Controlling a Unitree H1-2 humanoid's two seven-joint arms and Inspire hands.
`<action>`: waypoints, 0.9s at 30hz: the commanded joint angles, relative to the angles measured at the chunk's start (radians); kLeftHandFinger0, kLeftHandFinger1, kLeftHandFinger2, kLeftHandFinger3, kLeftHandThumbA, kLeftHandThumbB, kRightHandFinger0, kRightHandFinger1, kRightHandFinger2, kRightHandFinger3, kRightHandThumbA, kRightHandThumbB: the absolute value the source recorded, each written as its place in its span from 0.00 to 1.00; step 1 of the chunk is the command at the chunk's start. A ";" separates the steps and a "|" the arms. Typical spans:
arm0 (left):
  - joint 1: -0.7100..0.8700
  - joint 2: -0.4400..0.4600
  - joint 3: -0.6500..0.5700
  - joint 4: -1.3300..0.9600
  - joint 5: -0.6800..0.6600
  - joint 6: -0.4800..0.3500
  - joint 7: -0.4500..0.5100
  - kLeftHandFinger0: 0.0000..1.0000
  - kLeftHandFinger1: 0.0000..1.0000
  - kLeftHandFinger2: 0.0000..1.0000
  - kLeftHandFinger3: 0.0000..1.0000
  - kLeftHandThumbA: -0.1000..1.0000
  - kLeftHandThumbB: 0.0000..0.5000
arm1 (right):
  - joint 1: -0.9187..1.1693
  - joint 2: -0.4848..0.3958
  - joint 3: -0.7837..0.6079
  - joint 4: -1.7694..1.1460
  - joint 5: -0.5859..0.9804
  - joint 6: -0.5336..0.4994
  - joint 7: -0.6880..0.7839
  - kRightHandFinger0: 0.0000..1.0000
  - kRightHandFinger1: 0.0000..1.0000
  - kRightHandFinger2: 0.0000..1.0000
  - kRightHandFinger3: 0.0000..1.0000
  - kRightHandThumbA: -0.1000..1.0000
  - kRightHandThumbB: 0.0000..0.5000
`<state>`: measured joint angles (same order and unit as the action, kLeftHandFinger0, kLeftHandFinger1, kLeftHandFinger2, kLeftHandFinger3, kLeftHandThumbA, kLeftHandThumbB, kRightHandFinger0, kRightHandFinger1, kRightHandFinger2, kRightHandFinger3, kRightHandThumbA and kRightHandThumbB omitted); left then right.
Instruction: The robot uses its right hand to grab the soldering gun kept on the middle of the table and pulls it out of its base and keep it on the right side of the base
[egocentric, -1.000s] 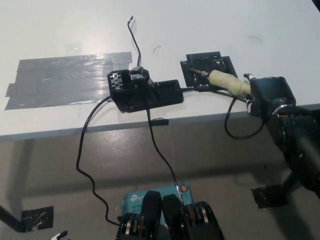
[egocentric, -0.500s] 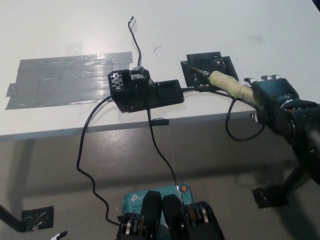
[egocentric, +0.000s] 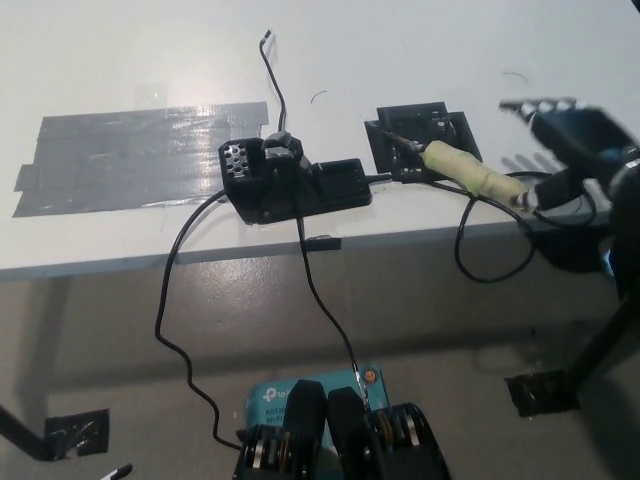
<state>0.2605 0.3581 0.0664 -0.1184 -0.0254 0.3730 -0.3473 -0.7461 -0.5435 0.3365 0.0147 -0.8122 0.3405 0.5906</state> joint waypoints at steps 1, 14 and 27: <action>0.009 0.030 -0.006 -0.008 0.023 -0.028 0.019 0.86 0.94 1.00 1.00 0.65 0.28 | 0.121 -0.105 -0.195 -0.359 0.138 0.059 0.036 1.00 1.00 1.00 1.00 0.90 1.00; 0.005 0.022 0.027 0.006 -0.022 -0.023 0.010 0.88 0.93 1.00 1.00 0.65 0.25 | 0.822 0.099 -0.766 -0.582 0.605 -0.152 -0.172 1.00 1.00 1.00 1.00 0.63 0.65; -0.003 0.022 0.040 0.022 -0.024 -0.036 0.019 0.89 0.94 1.00 1.00 0.66 0.30 | 0.949 0.377 -0.938 -0.324 0.770 -0.097 -0.155 0.88 1.00 1.00 1.00 0.44 0.03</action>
<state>0.2554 0.3545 0.0717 -0.0878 -0.0268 0.3751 -0.3475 0.1793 -0.2279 -0.4708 -0.3678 -0.3635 0.3350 0.5361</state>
